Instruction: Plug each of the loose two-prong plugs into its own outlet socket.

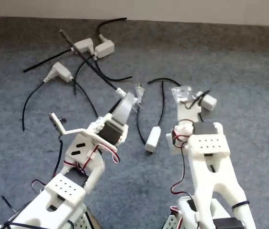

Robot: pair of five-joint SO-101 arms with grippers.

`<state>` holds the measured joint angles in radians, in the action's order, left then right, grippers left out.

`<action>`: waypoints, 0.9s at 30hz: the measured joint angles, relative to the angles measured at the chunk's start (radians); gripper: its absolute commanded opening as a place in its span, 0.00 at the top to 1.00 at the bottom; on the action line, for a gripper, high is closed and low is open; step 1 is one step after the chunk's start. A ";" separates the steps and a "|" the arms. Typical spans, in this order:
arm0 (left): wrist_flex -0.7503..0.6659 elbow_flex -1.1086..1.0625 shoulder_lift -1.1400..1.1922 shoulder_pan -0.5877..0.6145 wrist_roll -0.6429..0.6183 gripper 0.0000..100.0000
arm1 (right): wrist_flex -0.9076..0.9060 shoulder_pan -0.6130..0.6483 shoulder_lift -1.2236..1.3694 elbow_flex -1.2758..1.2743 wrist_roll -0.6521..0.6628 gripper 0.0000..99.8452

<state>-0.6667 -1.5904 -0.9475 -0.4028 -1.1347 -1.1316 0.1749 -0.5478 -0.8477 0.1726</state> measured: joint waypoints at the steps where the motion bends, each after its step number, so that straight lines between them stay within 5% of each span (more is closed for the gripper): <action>1: 0.000 0.000 0.000 0.011 -0.017 0.99 | -0.028 0.023 0.000 0.034 0.000 0.99; 11: 0.000 -0.043 -0.006 -0.018 -0.100 0.99 | -0.176 0.206 0.000 0.330 -0.041 0.99; 27: -0.006 -0.064 -0.008 -0.041 -0.101 0.99 | -0.180 0.244 0.000 0.425 -0.091 0.99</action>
<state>-0.6728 -1.6548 -0.9551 -0.4442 -1.2359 -1.3111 0.4189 -0.5478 -0.4227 0.0821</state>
